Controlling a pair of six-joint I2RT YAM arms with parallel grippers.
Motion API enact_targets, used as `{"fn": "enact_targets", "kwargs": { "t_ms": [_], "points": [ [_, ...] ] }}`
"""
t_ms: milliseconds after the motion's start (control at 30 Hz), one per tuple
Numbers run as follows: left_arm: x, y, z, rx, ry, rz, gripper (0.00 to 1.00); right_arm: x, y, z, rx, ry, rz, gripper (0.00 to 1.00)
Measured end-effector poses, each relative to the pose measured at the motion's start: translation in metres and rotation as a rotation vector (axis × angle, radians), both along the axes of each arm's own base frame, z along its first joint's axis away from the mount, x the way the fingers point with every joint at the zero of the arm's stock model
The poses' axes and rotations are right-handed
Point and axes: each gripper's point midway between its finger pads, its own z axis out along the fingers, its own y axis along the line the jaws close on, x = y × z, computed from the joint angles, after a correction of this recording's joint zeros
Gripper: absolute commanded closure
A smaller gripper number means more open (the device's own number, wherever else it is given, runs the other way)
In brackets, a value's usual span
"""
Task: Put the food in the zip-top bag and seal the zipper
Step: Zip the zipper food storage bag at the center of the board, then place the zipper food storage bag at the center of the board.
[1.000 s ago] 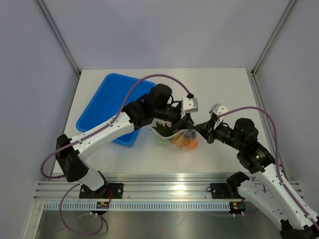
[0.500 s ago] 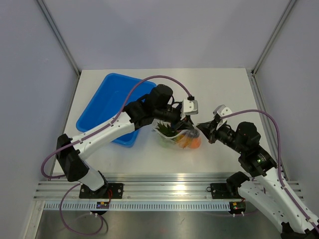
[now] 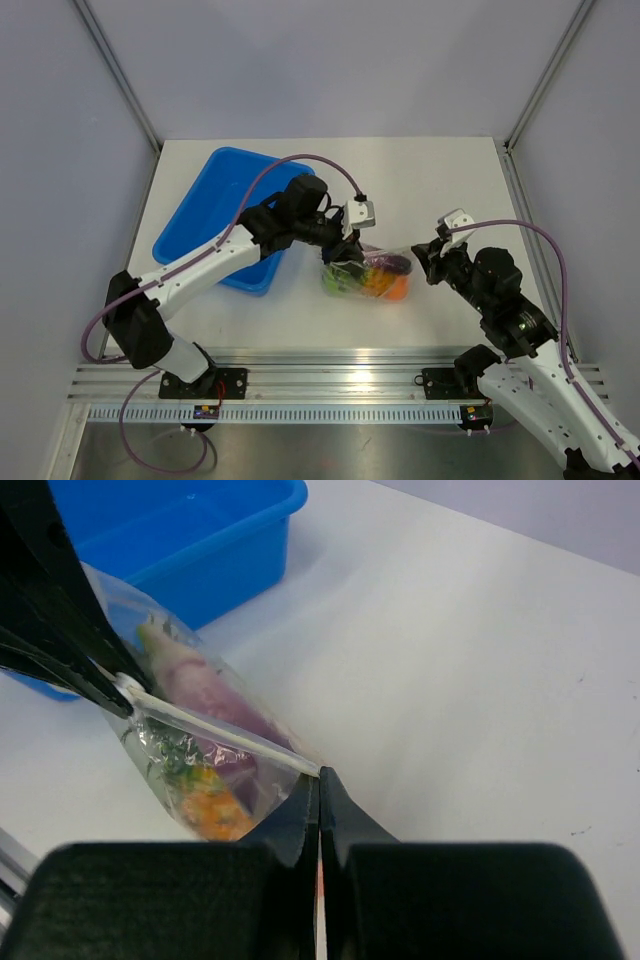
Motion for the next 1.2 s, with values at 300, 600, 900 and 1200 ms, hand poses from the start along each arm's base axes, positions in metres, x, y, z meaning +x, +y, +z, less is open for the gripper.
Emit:
{"fn": "enact_targets", "kwargs": {
  "t_ms": [300,600,900,1200],
  "points": [
    [0.013,0.077,-0.009,0.020,0.011,0.184,1.00,0.006,-0.009,0.001,-0.011,-0.002,-0.060,1.00],
    [0.014,0.136,-0.014,0.041,-0.020,0.358,1.00,0.011,-0.015,0.000,-0.015,0.000,-0.108,1.00],
    [0.016,0.159,-0.034,0.078,0.016,0.444,1.00,0.014,-0.024,0.002,-0.013,-0.005,-0.160,1.00],
    [0.052,0.124,0.013,-0.012,0.071,0.440,1.00,0.038,-0.033,0.025,-0.030,-0.070,-0.257,1.00]
  ]
}}
